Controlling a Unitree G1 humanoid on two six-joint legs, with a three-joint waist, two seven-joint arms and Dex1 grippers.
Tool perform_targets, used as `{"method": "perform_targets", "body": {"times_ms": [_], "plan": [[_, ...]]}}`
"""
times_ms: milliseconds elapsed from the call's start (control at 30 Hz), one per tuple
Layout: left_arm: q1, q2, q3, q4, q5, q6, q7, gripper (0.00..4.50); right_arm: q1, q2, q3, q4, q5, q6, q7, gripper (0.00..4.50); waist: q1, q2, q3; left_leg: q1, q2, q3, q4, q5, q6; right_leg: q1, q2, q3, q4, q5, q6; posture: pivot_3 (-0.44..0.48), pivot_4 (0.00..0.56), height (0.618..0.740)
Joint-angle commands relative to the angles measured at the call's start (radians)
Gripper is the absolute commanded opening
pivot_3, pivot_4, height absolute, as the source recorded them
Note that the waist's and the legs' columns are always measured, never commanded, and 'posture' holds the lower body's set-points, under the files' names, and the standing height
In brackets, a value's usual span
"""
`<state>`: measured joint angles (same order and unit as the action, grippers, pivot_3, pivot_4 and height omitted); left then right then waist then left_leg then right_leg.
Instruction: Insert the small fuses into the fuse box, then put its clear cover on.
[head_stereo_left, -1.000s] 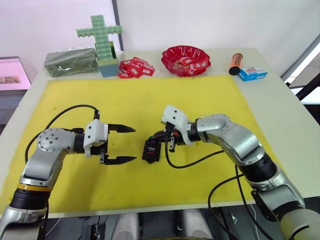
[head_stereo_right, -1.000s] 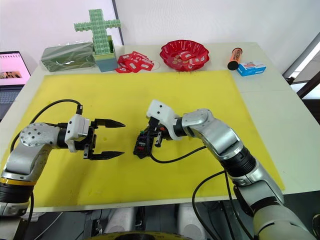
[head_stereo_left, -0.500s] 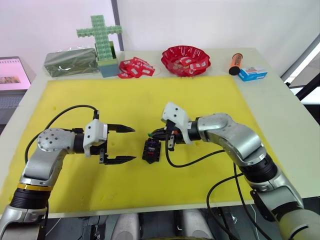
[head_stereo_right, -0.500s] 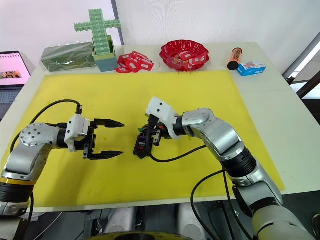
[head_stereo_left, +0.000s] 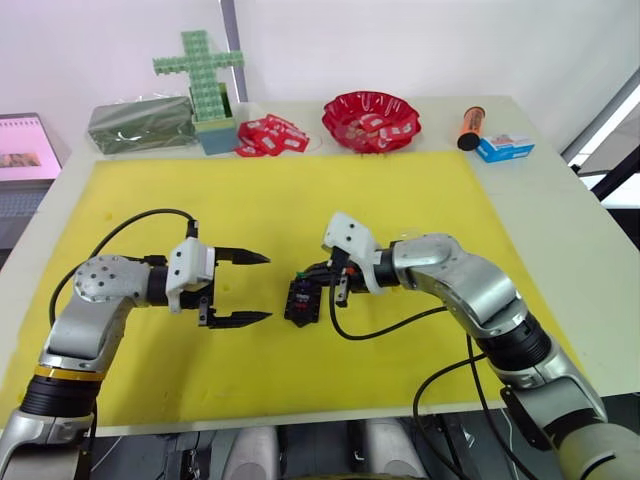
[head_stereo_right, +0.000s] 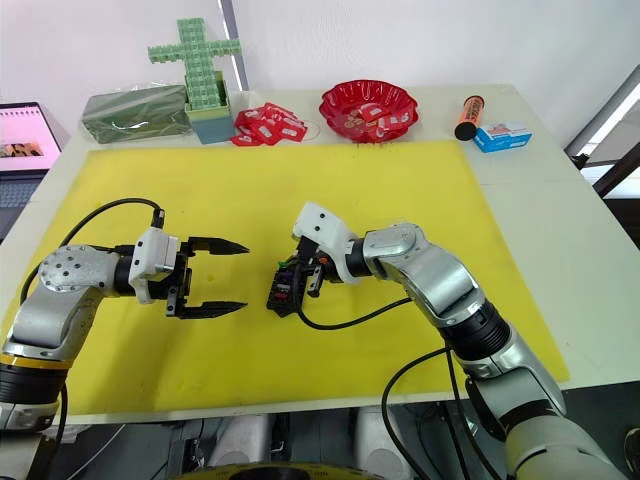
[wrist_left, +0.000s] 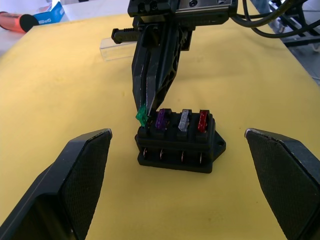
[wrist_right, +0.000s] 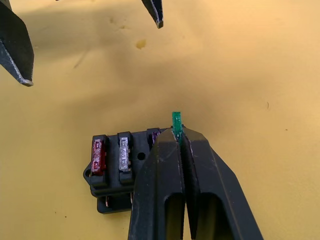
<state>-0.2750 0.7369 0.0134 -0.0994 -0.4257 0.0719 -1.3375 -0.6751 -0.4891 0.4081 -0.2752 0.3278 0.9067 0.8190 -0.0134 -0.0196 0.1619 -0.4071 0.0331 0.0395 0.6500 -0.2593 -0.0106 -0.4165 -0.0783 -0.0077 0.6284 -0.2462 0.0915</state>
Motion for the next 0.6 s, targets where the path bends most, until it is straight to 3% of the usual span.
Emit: {"method": "perform_targets", "body": {"times_ms": [33, 600], "plan": [[0.0, 0.009, 0.011, -0.034, -0.012, -0.008, 0.003, 4.5, 0.005, 0.005, -0.005, -0.005, -0.011, -0.028, -0.001, 0.01, 0.0, 0.0, 0.0, 0.0, 0.0, 0.0, 0.0, 0.0, 0.0, 0.0, 0.0, 0.0, 0.0, 0.0, 0.0, 0.0, 0.15, 0.74], [-0.022, 0.009, 0.002, -0.036, -0.009, 0.014, 0.008, 4.5, 0.028, -0.021, 0.04, 0.025, -0.076, -0.099, 0.031, 0.01, 0.0, 0.0, 0.0, 0.0, 0.0, 0.0, 0.0, 0.0, 0.0, 0.0, 0.0, 0.0, 0.0, 0.0, 0.0, 0.0, 0.15, 0.74]]}}
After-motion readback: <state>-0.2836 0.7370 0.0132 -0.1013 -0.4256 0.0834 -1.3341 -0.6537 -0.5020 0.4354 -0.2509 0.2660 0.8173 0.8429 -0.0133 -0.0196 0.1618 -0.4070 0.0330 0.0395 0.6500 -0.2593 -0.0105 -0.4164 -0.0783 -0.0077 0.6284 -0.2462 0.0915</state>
